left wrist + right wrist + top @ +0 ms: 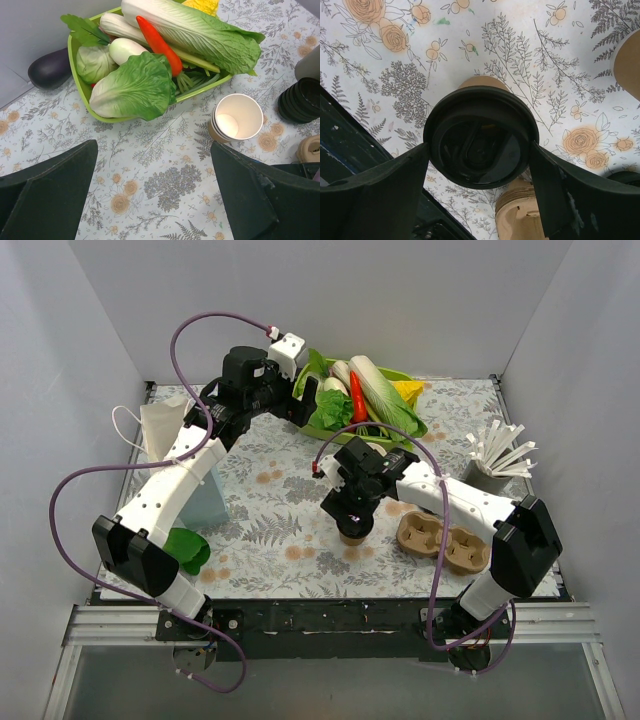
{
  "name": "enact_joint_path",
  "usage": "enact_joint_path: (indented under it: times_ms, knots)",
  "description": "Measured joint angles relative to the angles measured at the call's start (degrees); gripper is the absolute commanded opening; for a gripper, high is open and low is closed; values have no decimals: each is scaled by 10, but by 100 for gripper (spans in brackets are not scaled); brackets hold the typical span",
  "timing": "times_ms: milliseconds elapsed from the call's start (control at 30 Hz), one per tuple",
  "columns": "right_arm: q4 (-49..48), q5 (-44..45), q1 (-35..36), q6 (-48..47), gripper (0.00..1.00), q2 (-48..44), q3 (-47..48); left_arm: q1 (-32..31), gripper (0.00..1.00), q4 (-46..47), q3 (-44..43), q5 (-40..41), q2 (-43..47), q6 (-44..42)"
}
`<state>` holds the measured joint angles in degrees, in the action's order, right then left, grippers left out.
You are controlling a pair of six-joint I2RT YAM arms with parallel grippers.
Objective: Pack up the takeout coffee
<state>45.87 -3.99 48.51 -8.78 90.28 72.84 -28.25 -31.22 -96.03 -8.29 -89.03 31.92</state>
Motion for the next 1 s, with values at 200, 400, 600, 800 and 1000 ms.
enact_joint_path:
  times_ms: [200,400,600,800,1000]
  knots:
    - [-9,2,0,-5,82,2,-4,0,98,0,0,0,0,0]
    - [-10,3,0,-7,78,2,-5,0,98,0,0,0,0,-1]
    - [-14,2,0,-20,62,-3,-13,0,98,-2,-3,4,0,-8]
    - [-23,0,0,-47,38,-29,-39,5,98,-14,-56,20,0,-36]
    - [7,-3,-14,-82,1,-42,-45,74,98,-62,-196,53,-6,-78]
